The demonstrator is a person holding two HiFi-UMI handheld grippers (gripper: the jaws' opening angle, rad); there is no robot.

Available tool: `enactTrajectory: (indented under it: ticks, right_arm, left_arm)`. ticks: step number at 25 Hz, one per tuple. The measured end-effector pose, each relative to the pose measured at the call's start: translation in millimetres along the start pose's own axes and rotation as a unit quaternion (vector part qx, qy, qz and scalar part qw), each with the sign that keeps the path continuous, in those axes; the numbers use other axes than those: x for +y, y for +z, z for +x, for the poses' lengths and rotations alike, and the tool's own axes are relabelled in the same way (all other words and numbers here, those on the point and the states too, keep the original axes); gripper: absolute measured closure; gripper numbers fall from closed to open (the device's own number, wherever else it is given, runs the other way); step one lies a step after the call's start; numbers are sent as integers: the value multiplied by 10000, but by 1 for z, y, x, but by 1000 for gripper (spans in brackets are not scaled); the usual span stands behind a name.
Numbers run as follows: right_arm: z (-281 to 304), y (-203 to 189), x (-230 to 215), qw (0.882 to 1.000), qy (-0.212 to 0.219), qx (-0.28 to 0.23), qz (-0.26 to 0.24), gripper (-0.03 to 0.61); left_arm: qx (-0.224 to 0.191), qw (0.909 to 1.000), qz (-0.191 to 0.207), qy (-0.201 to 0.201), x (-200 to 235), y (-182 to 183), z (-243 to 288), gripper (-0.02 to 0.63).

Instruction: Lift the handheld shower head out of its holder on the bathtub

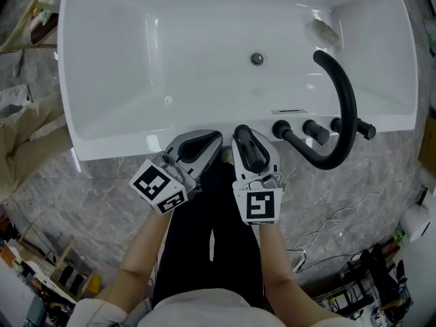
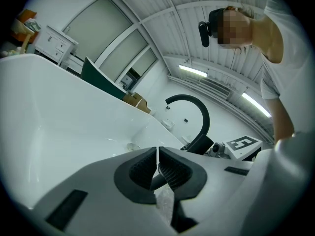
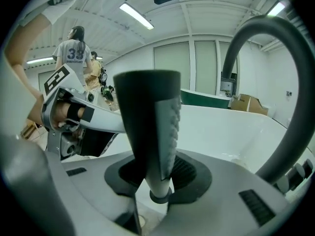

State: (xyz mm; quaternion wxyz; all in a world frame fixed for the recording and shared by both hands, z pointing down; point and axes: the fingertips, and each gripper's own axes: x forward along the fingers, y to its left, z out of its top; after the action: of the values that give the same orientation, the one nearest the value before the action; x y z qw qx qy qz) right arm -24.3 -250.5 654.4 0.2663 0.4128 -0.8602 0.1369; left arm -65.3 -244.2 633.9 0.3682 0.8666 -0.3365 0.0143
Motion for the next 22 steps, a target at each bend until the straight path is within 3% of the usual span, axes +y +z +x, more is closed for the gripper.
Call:
enactTrajectory:
  ticks: [12,22]
  right_arm:
    - [-4,2,0,9998,-190,-67,-48,462]
    - [-24,29,-2,9990,-283,-291,-177,462]
  left_arm:
    - [-19,9999,79,-132,-13,7,-1,594]
    - [-76,9993,318,-180,-27,26,-12,594]
